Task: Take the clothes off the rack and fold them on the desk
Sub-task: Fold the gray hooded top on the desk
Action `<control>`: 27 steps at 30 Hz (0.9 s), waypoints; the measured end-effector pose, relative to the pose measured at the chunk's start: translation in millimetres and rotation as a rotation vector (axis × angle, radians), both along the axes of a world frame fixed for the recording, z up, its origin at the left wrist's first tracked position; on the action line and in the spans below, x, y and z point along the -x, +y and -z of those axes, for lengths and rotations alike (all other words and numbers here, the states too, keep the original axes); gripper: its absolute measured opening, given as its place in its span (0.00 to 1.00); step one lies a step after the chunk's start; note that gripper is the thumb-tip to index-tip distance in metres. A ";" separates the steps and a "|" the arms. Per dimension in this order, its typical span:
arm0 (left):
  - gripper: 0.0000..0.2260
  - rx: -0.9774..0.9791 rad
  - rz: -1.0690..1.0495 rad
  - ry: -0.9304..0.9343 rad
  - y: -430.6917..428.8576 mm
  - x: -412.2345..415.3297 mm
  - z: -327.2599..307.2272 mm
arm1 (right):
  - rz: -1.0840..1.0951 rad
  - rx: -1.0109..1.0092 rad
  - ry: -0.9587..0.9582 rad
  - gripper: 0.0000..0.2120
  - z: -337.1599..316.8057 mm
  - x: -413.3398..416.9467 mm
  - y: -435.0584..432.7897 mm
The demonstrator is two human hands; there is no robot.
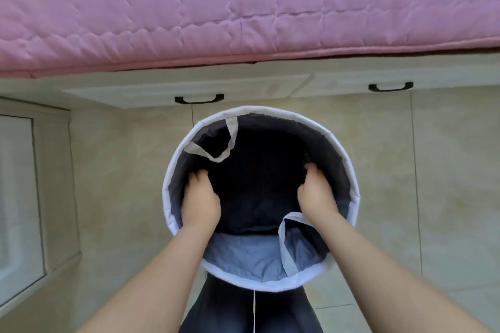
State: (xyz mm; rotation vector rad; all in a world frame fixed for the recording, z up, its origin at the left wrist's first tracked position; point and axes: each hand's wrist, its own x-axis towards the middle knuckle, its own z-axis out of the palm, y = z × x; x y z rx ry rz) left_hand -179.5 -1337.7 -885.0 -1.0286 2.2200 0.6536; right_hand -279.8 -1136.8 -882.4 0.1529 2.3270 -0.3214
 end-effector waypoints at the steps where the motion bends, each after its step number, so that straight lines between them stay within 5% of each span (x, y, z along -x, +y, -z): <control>1: 0.17 -0.033 0.013 0.001 0.2 -2.4 -15.9 | -0.036 0.006 0.004 0.21 -15.8 -2.2 -0.1; 5: 0.07 -0.103 0.031 0.081 -7.2 18.0 -99.4 | -0.025 0.129 0.118 0.17 -100.7 12.1 -5.6; 12: 0.06 -0.169 0.174 0.309 -3.5 96.0 -296.1 | 0.125 0.424 0.412 0.11 -306.3 54.5 5.6; 21: 0.07 -0.291 0.355 0.705 74.9 177.2 -550.9 | 0.282 0.442 0.758 0.07 -576.8 71.3 103.8; 27: 0.09 -0.425 0.619 0.882 216.2 196.2 -695.2 | 0.410 0.342 0.955 0.06 -708.6 23.0 236.9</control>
